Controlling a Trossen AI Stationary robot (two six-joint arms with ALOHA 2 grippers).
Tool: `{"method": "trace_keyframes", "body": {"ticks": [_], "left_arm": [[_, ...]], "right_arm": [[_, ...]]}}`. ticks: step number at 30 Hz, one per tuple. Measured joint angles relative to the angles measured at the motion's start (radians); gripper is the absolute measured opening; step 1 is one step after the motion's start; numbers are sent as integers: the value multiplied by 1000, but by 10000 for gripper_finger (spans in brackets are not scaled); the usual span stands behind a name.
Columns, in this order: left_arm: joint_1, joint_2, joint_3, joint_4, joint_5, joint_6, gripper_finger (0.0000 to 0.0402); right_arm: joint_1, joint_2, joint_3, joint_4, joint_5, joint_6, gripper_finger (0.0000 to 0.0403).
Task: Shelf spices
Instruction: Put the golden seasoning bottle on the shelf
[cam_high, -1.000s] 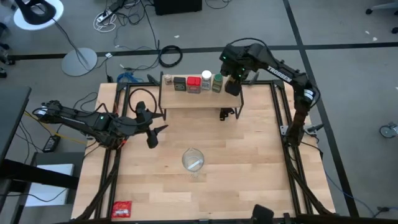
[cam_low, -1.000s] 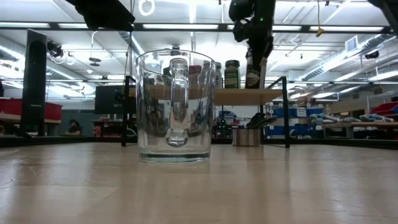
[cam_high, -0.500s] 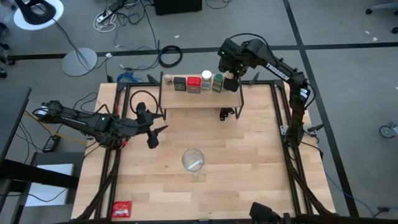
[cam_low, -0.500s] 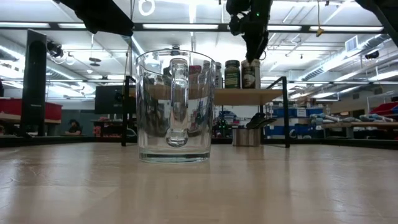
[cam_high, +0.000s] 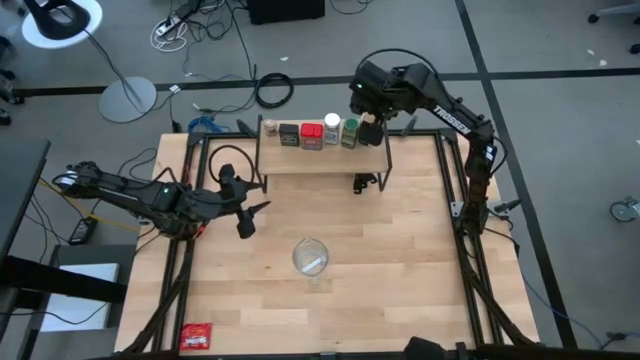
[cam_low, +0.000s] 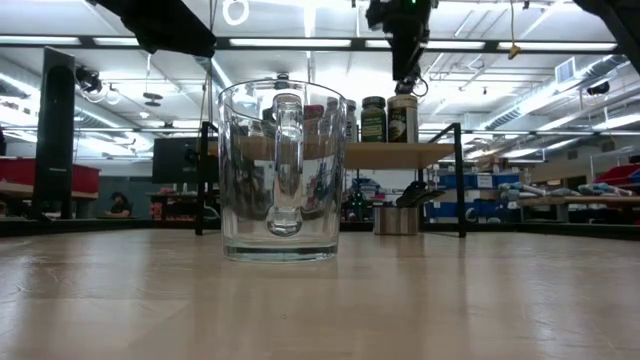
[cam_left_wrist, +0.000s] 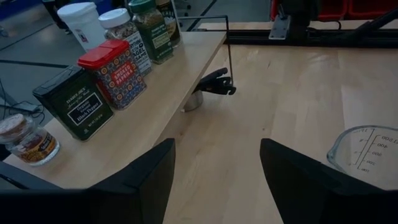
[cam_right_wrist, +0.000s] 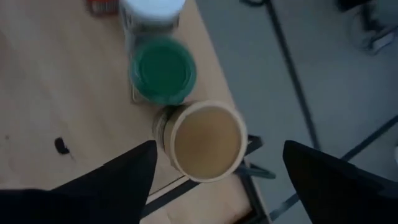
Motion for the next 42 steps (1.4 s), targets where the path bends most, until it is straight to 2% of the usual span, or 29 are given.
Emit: {"method": "trace_keyframes", "body": {"ticks": [3,5,8,12,16,18,23,32,42], "left_arm": [[0,0,0,0,0,-1,241],[0,0,0,0,0,-1,241],[0,0,0,0,0,-1,241],[0,0,0,-1,0,-1,241],[0,0,0,-2,0,-1,241],[-1,0,0,-2,0,-1,241],[-1,0,0,-2,0,3,241],[-1,0,0,-1,0,4,241],[-1,0,0,-1,0,4,241]], "right_arm": [[33,-2,50,3,35,21,332],[58,-27,35,5,34,19,318],[91,-41,32,-2,19,46,277],[113,-42,31,-2,-56,70,178],[114,-38,30,-2,-71,75,49],[114,-35,29,-1,-71,81,14],[107,-36,9,-1,-72,119,4],[98,-35,-118,11,-64,144,1],[39,-35,-208,80,-34,144,1]]}}
